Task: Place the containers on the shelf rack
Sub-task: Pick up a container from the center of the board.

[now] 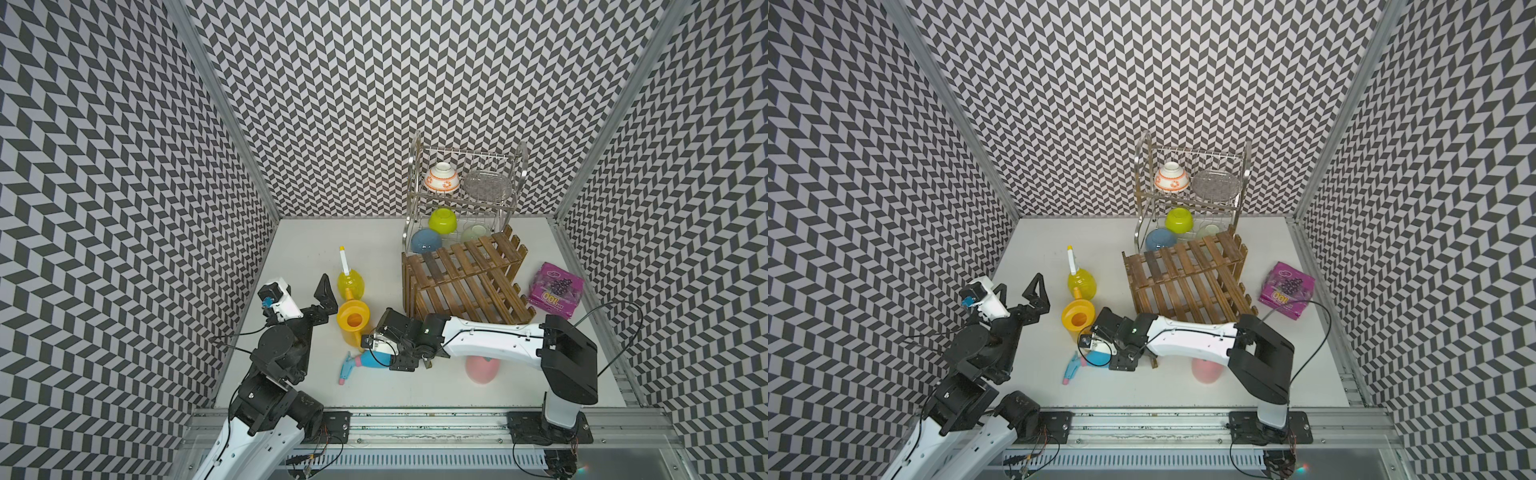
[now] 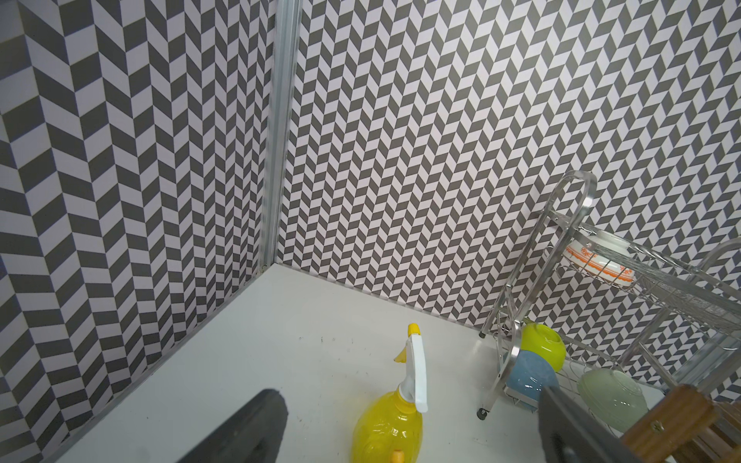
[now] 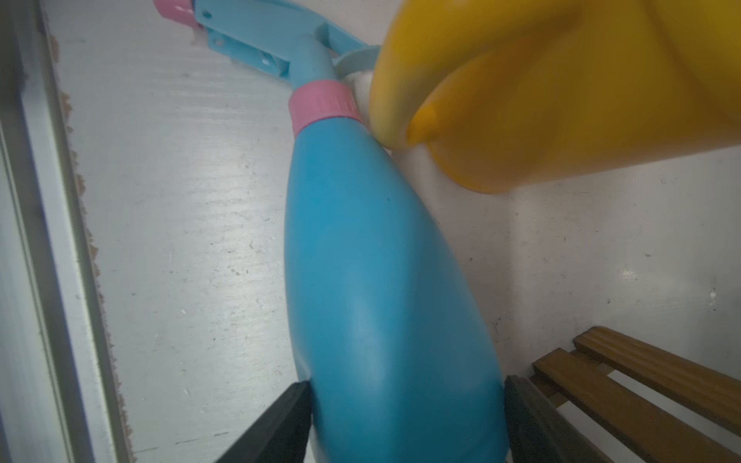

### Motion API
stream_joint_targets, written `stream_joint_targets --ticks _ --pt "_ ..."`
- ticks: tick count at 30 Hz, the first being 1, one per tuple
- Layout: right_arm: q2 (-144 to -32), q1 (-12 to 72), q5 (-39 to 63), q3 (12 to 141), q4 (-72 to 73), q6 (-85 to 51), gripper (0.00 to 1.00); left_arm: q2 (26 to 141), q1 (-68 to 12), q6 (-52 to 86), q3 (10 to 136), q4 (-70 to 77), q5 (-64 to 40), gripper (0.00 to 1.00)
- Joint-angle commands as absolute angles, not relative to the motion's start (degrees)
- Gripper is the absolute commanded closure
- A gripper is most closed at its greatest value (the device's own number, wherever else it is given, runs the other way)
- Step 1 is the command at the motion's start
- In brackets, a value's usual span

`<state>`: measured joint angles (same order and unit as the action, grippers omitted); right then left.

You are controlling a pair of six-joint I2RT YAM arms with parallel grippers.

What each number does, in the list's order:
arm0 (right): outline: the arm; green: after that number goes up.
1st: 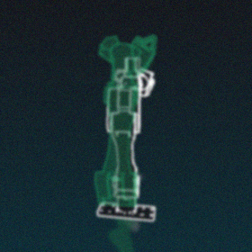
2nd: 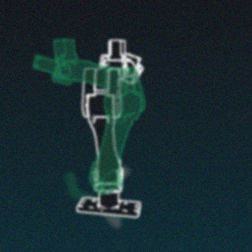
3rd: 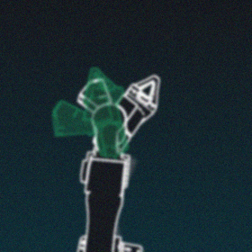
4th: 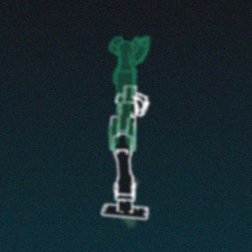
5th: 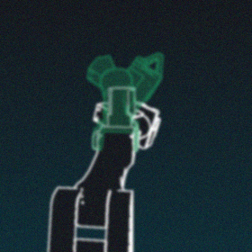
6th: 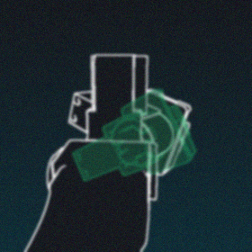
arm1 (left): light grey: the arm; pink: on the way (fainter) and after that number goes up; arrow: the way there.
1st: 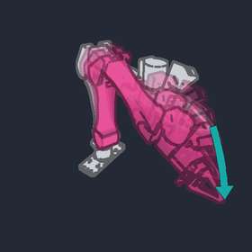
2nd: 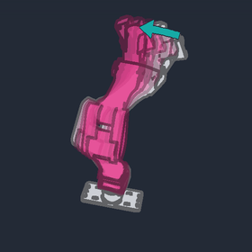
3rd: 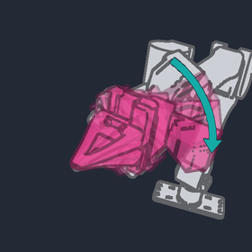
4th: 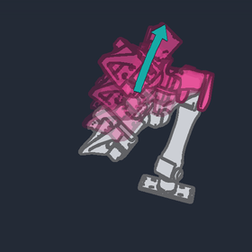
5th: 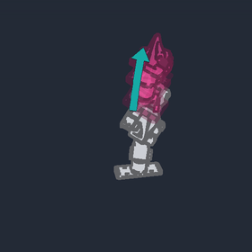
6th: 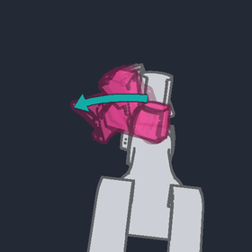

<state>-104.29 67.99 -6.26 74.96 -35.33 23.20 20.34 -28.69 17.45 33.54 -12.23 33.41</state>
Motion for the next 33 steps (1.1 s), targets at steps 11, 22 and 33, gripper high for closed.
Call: stream_joint_targets --ticks 11,22,33 --pt "-107.29 70.92 -2.33 79.11 -35.32 25.94 0.0 20.13 -28.31 16.79 34.9 -12.29 33.75 0.0" --pt "-116.76 70.84 -9.24 83.26 -37.89 25.85 0.13 19.3 -28.3 18.0 35.25 -13.67 34.22 0.0" --pt "-101.17 70.84 -0.87 74.14 -28.21 24.57 0.38 19.1 -28.32 19.4 40.81 -14.71 33.6 0.01"
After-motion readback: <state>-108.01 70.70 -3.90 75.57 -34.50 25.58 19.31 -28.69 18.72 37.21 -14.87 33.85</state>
